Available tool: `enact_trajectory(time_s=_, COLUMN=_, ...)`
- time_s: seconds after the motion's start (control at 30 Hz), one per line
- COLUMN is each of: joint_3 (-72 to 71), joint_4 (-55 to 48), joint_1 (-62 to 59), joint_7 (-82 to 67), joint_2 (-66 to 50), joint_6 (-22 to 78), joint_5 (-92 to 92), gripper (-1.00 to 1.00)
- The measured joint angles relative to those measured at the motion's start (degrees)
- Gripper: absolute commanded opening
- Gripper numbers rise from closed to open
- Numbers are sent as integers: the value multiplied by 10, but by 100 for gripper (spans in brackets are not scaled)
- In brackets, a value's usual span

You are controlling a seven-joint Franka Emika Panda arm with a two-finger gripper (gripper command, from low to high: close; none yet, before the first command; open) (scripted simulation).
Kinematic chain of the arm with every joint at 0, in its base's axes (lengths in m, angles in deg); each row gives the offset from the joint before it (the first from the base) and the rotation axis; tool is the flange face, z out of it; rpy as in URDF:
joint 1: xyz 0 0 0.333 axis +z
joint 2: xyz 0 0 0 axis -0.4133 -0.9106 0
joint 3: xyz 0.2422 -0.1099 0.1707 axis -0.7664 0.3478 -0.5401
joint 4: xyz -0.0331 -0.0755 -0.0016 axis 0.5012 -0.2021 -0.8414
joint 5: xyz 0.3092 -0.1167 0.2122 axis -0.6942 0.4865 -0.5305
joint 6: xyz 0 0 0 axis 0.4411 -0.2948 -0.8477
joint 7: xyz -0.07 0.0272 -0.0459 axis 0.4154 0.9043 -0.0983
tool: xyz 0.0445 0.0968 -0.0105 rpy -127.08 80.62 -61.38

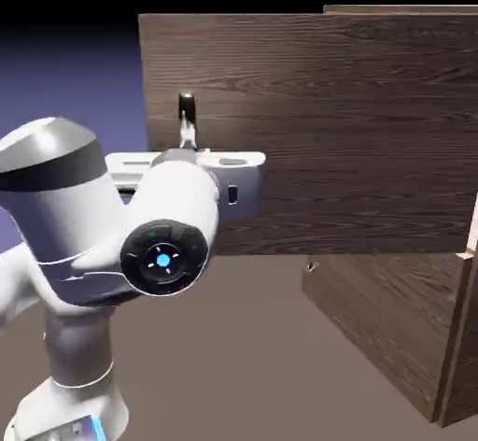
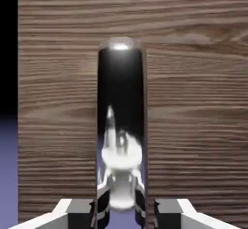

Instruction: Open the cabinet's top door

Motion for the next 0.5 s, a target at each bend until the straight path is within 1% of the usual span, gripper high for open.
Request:
enact_trajectory(time_s=0.43, joint_3=68, joint_4=-270, joint_1=195, joint_7=33, joint_2=-21, joint_6=218, joint_5=36, gripper=-100)
enact_trajectory(time_s=0.47, joint_3=70, joint_4=-287, joint_1=208, joint_7=35, joint_2=-22, joint_6=231, joint_5=37, gripper=100)
enact_trajectory(time_s=0.5, joint_3=70, joint_4=-288, joint_1=208, joint_7=35, joint_2=-22, joint_6=230, joint_5=37, gripper=100)
